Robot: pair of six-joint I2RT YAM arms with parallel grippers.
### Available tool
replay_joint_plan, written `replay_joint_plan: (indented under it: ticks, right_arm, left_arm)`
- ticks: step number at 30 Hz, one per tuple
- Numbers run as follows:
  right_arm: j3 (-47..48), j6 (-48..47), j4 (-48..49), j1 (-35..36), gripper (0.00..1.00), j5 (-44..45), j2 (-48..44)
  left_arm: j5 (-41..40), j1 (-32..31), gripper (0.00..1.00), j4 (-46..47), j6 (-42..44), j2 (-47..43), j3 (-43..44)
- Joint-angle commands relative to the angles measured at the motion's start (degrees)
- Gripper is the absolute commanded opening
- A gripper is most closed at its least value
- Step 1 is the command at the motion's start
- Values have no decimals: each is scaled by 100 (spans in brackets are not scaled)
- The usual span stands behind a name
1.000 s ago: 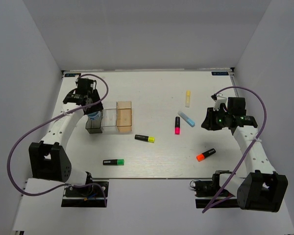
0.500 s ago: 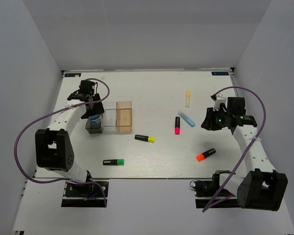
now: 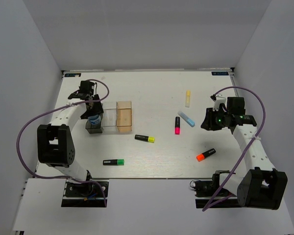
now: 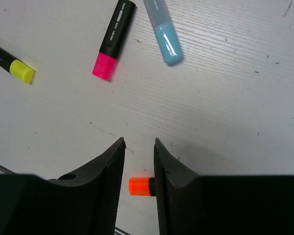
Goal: Sort the stationery into containers
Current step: Place the stationery in the storage box, then move the stationery to the corner of the board.
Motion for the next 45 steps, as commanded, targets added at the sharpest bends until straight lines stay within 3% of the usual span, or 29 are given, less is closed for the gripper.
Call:
replay_joint_plan:
  ticks: [1,2,6,7,8,19,23,25,26,27,28,29,32,33,35,36,37,38,39,40,42,43,45]
  right_arm:
    - [3,-40,57,-17,34,-13,11]
    - [3,-40,65,-26,35,-13,29]
    - [4,-40,74,-26,37,-13,46]
    - [3,-40,66,-18,39,-13,38]
    - [12,-32,65,-26,40,-13,55]
    - [12,-40,39,-35,45,-22,20]
    - [21,-49,30,-35,45,-31,2]
    - [21,-49,22,-35,45,-39,-15]
    - [12,-40,30,-35,45,-48,-7]
    - [21,-49,30,-35,45,-57,-15]
    - [21,-49,30,-35,45,-57,-7]
    - [21,-67,22,-26,42,-83,-15]
    - [21,-189,-22,-35,13,-233,-7]
    - [30,-207,-22,-35,0,-259,-24]
    - [30,-286,-75,-35,0,-399,2]
    - [30,-295,-75,-26,1,-426,11]
    - [30,-347,-84,0,14,-504,37]
    - [47,-400,-136,0,32,-566,90]
    - [47,-435,-206,9,46,-689,134]
    - [143,-514,-268,26,69,-777,195]
    - [258,-532,-417,53,83,-996,292]
    - [267,-550,-409,70,84,-1041,318]
    - [250,-489,-304,131,84,-1042,302]
  left_arm:
    - [-18,32,12,202,66,-34,121]
    - [-18,32,13,211,66,-25,112]
    - [-106,32,39,211,66,-7,120]
    - [-132,23,53,211,75,1,147]
    - [-150,23,60,202,83,-7,156]
    - [-255,23,93,-9,127,-113,384]
    - [-256,32,92,-62,136,-235,367]
    - [-177,32,82,-97,119,-297,332]
    - [-116,23,52,-132,101,-367,305]
    - [-63,14,31,-141,49,-620,235]
    - [-10,-116,11,-150,31,-744,104]
    - [17,-205,0,-167,5,-1050,-97]
    - [88,-802,0,-316,-223,-1956,-529]
    - [35,-1316,0,-430,-320,-2515,-948]
    - [-70,-1793,0,-693,-1066,-2880,-1188]
    - [-167,-1953,14,-747,-1320,-3438,-1694]
    - [-263,-2233,22,-1095,-1593,-3609,-1821]
    - [-395,-2514,29,-1273,-2787,-3750,-2074]
    - [-883,-2656,37,-1405,-3182,-4030,-2225]
    - [-1001,-3014,42,-1833,-4317,-4294,-2557]
    - [-1344,-3271,52,-1977,-5307,-4708,-2883]
    - [-1485,-3682,52,-2152,-5670,-4736,-3033]
    - [-1643,-3931,55,-2345,-6749,-4631,-3096]
